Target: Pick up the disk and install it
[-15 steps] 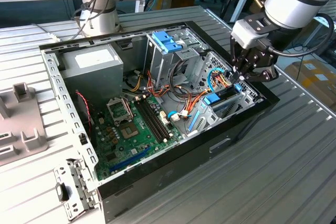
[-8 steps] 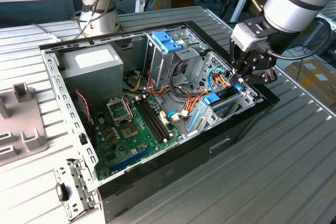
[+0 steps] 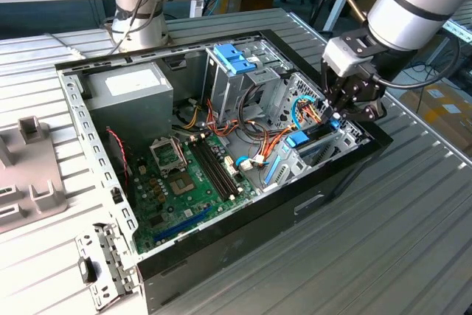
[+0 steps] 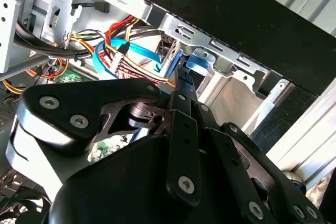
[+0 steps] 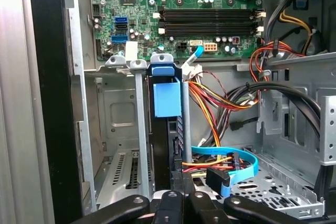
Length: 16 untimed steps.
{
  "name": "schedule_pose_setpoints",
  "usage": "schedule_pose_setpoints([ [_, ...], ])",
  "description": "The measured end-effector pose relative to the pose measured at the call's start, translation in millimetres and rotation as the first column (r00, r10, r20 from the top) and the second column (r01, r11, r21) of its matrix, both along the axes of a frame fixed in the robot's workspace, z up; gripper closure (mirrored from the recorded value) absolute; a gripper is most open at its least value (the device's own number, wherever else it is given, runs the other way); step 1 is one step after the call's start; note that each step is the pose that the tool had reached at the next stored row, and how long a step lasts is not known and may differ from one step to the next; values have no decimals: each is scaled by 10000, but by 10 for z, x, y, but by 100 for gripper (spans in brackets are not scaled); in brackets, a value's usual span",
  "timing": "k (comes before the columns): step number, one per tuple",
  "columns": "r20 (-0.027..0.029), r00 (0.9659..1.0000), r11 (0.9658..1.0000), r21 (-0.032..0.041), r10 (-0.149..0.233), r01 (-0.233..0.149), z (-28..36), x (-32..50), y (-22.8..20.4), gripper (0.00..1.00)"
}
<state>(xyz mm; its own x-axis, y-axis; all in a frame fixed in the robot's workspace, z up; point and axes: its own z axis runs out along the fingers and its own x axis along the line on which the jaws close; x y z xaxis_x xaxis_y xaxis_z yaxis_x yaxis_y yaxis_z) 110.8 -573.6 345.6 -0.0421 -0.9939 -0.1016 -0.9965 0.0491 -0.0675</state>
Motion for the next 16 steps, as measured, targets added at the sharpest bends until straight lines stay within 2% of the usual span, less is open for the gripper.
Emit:
schedule_pose_setpoints([
  [7,-20,10000,10000,-1,0,0,-18,8,0,89],
  [10,-20,10000,10000,-1,2,-2,76,14,0,89],
  [12,-20,10000,10000,-1,0,0,161,44,0,89],
  [16,-20,10000,10000,2,1,-1,239,104,0,89],
])
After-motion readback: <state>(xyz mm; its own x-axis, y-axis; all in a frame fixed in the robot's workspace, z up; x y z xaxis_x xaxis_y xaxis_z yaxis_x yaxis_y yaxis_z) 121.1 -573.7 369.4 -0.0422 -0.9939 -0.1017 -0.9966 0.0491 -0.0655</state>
